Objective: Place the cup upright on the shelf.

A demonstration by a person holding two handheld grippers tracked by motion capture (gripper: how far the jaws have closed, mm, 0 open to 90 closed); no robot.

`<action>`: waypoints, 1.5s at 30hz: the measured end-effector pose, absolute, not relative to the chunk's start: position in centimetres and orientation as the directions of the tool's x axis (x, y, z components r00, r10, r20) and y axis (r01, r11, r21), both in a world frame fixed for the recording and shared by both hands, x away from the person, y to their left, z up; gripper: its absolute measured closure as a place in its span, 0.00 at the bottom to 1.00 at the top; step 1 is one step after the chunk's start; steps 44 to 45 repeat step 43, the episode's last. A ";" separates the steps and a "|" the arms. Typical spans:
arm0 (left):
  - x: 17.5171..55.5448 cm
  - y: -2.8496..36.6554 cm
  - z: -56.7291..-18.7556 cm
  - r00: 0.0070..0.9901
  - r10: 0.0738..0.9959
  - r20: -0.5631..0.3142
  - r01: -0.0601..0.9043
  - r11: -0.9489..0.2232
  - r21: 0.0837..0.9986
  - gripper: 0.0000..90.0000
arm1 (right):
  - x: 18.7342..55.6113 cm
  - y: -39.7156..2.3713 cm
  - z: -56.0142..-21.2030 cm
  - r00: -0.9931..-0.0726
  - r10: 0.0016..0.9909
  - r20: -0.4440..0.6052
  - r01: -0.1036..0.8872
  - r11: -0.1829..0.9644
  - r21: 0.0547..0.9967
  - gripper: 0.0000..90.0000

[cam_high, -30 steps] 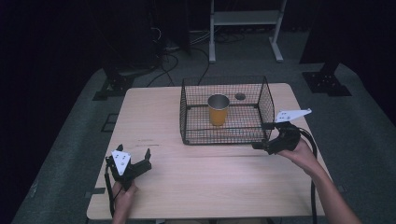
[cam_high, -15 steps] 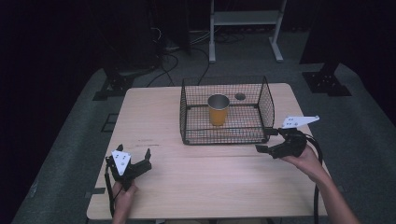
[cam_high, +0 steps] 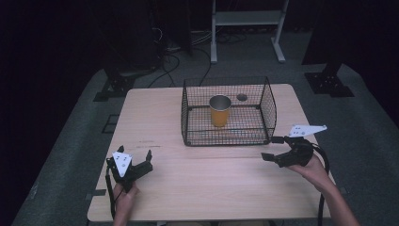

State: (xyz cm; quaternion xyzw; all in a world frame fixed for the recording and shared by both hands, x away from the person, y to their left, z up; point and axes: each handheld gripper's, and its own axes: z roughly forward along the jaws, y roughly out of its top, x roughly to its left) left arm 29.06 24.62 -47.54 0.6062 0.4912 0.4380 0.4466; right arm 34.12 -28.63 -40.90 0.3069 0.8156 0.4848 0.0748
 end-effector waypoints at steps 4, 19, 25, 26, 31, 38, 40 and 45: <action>29.1 24.6 -47.5 0.133 0.987 0.092 0.204 -0.119 0.972 0.01 | 33.6 -28.7 -41.3 -0.801 0.573 0.173 0.425 0.341 0.839 0.13; 29.0 24.6 -47.5 0.133 0.987 0.095 0.205 -0.121 0.971 0.01 | 31.8 -29.4 -43.0 -0.787 0.593 0.167 0.429 0.333 0.840 0.14; 29.0 24.6 -47.5 0.133 0.987 0.093 0.205 -0.119 0.971 0.01 | 31.0 -29.8 -43.9 -0.776 0.603 0.188 0.438 0.300 0.847 0.14; 29.0 24.6 -47.5 0.133 0.987 0.093 0.205 -0.119 0.971 0.01 | 30.9 -29.8 -44.1 -0.773 0.605 0.189 0.440 0.296 0.848 0.14; 29.0 24.6 -47.5 0.132 0.987 0.094 0.206 -0.120 0.971 0.01 | 30.3 -30.4 -44.4 -0.754 0.624 0.206 0.443 0.252 0.860 0.14; 29.0 24.6 -47.5 0.130 0.987 0.095 0.208 -0.121 0.971 0.01 | 28.5 -31.3 -45.6 -0.720 0.658 0.221 0.440 0.187 0.878 0.14; 29.1 24.6 -47.5 0.128 0.987 0.095 0.209 -0.121 0.970 0.01 | 27.9 -31.6 -46.1 -0.703 0.674 0.227 0.435 0.156 0.887 0.14; 29.1 24.6 -47.5 0.129 0.987 0.096 0.209 -0.121 0.970 0.01 | 27.3 -31.6 -46.3 -0.690 0.698 0.190 0.422 0.176 0.889 0.14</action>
